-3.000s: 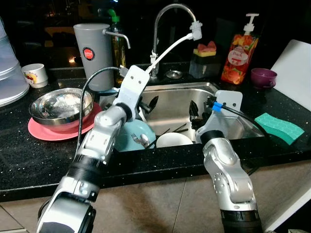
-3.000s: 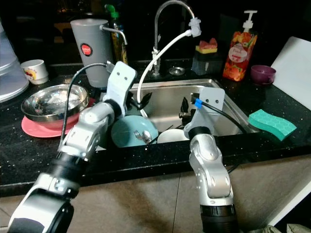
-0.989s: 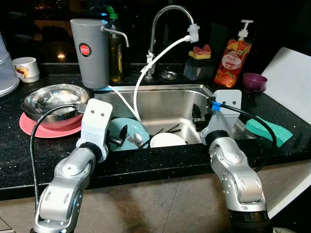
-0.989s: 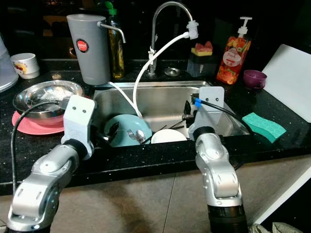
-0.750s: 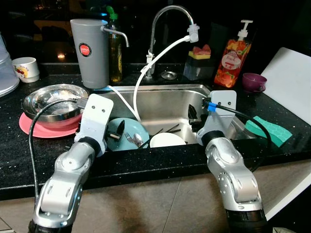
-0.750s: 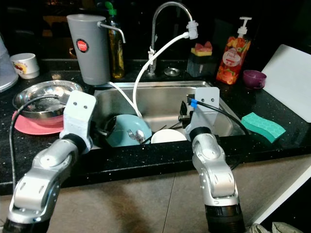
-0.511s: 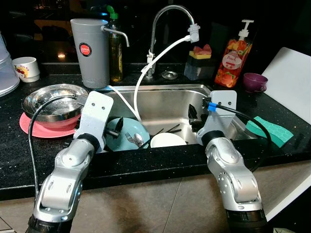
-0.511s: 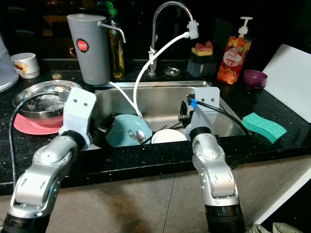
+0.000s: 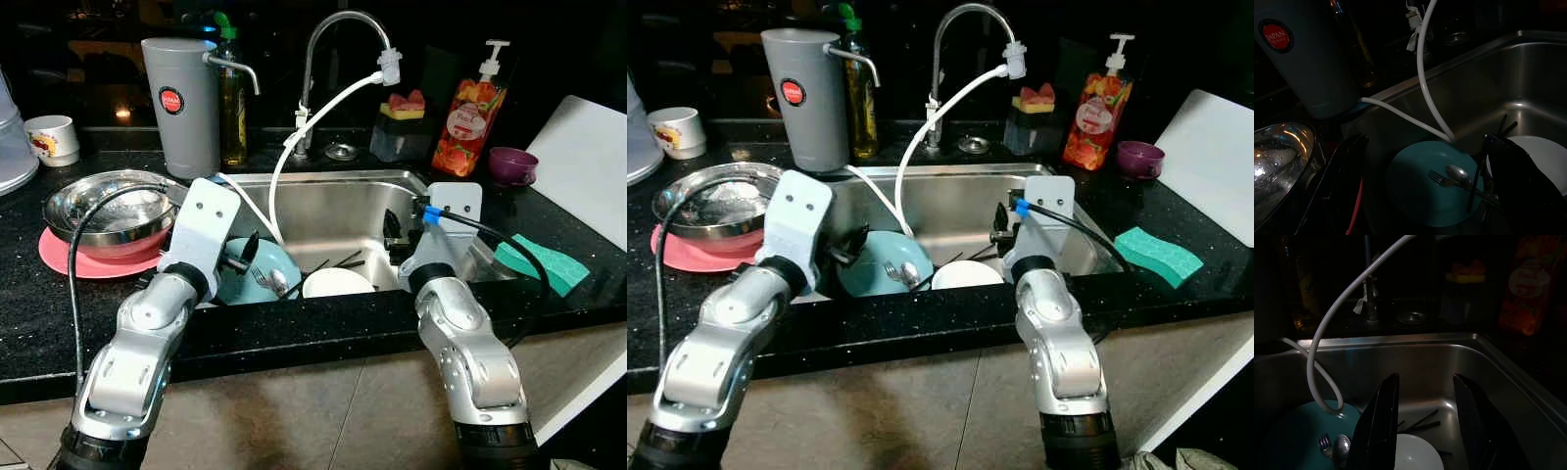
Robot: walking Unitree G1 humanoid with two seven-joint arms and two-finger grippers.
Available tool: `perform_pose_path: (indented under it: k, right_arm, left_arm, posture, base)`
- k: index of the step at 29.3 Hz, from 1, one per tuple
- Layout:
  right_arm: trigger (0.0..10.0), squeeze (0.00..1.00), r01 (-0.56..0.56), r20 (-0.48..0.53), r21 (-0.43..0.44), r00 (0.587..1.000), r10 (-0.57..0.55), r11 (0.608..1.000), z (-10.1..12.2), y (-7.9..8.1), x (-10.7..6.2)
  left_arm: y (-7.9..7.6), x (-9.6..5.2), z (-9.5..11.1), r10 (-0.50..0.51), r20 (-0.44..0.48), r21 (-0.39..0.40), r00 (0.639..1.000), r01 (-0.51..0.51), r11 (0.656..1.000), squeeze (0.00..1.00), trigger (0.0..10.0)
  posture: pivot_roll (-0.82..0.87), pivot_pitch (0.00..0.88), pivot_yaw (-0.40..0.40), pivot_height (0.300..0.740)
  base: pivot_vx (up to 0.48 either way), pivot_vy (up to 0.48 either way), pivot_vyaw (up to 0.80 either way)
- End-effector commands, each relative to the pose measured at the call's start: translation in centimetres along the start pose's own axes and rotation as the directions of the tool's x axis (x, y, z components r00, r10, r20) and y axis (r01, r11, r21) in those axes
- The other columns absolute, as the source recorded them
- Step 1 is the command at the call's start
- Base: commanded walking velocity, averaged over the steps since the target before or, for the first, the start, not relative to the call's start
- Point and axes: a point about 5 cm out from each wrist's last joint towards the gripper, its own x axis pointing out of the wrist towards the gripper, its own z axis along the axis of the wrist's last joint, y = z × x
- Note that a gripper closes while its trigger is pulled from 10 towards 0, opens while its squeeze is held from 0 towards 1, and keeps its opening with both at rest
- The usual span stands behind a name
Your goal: Kitchen organization
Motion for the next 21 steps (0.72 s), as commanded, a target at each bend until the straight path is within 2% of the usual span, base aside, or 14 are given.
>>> perform_pose_path:
  k: [1, 5, 10, 21]
  right_arm:
    - [10.0, 0.00, 0.006, -0.001, 0.001, 1.000, -0.006, 1.000, -0.05, -0.03, 0.12]
    - [10.0, 0.00, 0.000, 0.000, -0.002, 1.000, 0.000, 1.000, -0.06, 0.05, 0.10]
    - [10.0, 0.00, 0.008, -0.001, -0.005, 1.000, -0.008, 1.000, -0.21, -0.06, -0.15]
    - [10.0, 0.00, 0.004, 0.002, 0.001, 1.000, -0.004, 1.000, -0.13, 0.20, -0.03]
  left_arm:
    - [0.03, 0.00, -0.07, -0.002, 0.000, 0.012, 1.000, 0.002, 1.000, 0.00, 10.0]
    - [0.04, 0.12, 0.02, 0.005, 0.005, 0.011, 1.000, -0.005, 1.000, 0.00, 10.0]
    - [-0.22, 0.52, -0.47, -0.036, -0.057, 0.016, 0.998, 0.037, 0.999, 0.00, 10.0]
    - [0.13, 0.71, -0.16, -0.012, -0.023, 0.033, 1.000, 0.013, 0.999, 0.00, 10.0]
  posture:
    - [0.11, 0.098, -0.091, 0.740]
    - [0.11, 0.088, -0.088, 0.740]
    - [0.11, 0.083, -0.076, 0.740]
    - [0.11, 0.087, -0.079, 0.740]
  base:
    - [0.000, 0.000, 0.00]
    - [0.000, 0.000, 0.00]
    - [0.000, 0.000, 0.00]
    - [0.000, 0.000, 0.00]
